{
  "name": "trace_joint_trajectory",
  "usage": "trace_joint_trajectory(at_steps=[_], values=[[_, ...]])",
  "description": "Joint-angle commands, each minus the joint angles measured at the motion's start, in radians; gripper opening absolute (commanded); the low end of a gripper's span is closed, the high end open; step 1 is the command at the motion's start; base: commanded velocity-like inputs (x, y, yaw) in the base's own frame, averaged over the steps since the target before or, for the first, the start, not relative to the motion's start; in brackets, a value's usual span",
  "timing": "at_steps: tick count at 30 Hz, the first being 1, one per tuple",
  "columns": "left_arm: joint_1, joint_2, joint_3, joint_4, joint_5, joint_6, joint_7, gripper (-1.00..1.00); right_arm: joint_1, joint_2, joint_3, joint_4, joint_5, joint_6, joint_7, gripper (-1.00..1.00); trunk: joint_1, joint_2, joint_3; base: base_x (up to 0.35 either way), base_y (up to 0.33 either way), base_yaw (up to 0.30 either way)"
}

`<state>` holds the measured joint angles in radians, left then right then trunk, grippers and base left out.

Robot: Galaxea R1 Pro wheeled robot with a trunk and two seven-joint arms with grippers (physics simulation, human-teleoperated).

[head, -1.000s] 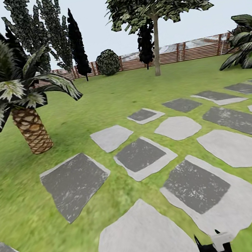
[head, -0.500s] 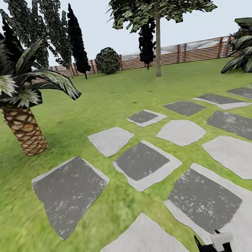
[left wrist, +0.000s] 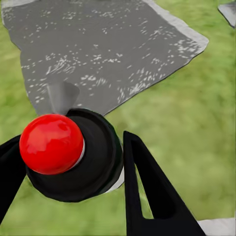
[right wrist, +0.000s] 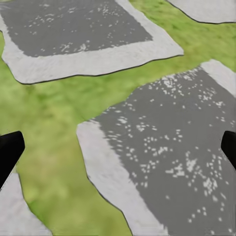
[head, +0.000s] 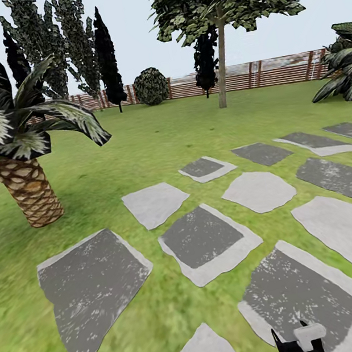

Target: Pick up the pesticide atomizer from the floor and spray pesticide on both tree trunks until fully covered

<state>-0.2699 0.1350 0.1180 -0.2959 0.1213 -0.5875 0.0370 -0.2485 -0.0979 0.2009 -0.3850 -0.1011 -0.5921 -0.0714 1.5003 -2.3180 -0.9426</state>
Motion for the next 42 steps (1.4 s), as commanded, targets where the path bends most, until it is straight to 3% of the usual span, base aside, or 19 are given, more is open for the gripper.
trace_joint_trajectory(at_steps=[1,42], values=[[0.0,0.0,0.0,0.0,0.0,0.0,0.0,-1.0,0.0,-0.001,0.0,0.0,0.0,0.0,0.0,1.0,0.0,0.0,0.0,0.34,0.0,0.0],[0.0,0.0,0.001,0.0,0.001,0.0,0.0,-1.0,0.0,0.0,0.0,0.0,0.0,0.0,0.0,1.0,0.0,0.0,0.0,0.34,0.0,0.0]])
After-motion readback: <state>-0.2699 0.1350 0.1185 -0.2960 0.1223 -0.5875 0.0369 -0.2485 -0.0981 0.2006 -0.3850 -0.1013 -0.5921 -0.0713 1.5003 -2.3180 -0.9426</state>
